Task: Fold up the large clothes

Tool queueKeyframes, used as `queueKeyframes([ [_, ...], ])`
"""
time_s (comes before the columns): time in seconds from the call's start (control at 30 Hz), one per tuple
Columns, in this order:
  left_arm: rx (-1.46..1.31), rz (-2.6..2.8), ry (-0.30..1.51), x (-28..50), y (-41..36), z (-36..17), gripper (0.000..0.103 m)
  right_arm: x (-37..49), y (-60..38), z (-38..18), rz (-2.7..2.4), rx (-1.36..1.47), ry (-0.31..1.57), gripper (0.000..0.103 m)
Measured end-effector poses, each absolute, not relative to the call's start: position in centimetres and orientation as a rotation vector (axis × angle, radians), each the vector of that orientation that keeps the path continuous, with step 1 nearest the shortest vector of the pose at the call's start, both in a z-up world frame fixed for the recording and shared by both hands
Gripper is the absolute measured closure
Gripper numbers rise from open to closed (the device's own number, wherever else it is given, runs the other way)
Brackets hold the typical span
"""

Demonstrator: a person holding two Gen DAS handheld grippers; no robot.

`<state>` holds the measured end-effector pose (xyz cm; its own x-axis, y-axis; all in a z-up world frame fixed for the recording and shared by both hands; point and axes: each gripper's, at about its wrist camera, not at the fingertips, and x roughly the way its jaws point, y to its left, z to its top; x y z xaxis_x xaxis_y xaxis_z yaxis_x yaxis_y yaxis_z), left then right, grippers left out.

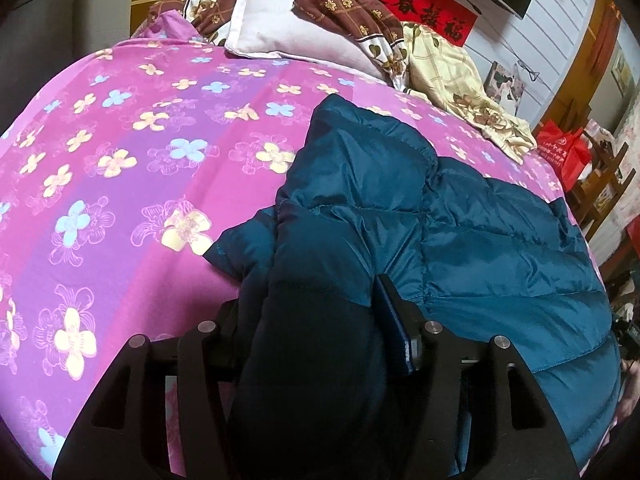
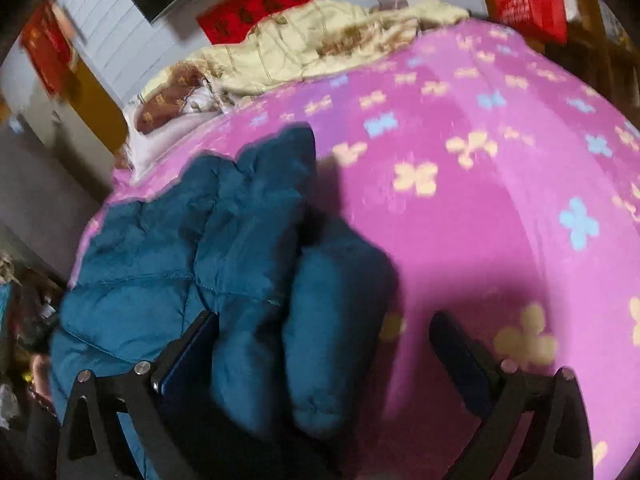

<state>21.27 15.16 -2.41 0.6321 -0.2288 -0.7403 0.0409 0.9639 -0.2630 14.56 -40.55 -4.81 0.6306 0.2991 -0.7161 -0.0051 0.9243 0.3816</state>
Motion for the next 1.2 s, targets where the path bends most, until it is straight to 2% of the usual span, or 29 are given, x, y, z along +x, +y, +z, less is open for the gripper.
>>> queueKeyframes([
  [0.07,-0.238,-0.157,0.883,21.4,15.2,-2.5,0.043,14.5,-40.1,-5.4,0.314,0.406,0.855,0.001],
  [0.13,-0.259,-0.166,0.899,21.7,15.5,-2.8,0.042,14.6,-39.4,-5.9,0.438,0.431,0.836,0.006],
  [0.3,-0.316,-0.18,0.922,21.9,16.1,-3.2,0.037,15.0,-39.4,-6.5,0.436,0.443,0.83,0.011],
  [0.33,-0.308,-0.176,0.921,21.9,15.9,-3.2,0.039,14.8,-39.3,-6.4,0.438,0.441,0.831,0.015],
  [0.43,-0.277,-0.18,0.9,21.5,15.3,-2.7,0.051,14.8,-39.2,-6.3,0.478,0.454,0.828,0.05],
  [0.47,-0.271,-0.178,0.895,21.5,15.2,-2.6,0.057,14.7,-39.2,-5.9,0.473,0.432,0.821,0.057],
  [0.67,-0.186,-0.12,0.852,20.5,13.9,-1.1,0.081,13.6,-37.1,-3.3,0.387,0.268,0.801,0.073],
  [0.83,-0.182,-0.064,0.808,19.5,13.4,1.7,0.086,11.8,-36.1,0.1,0.302,0.186,0.739,0.08],
  [1.2,-0.243,-0.17,0.696,15.9,11.0,8.3,0.088,7.3,-36.8,7.0,0.185,0.083,0.631,0.083],
])
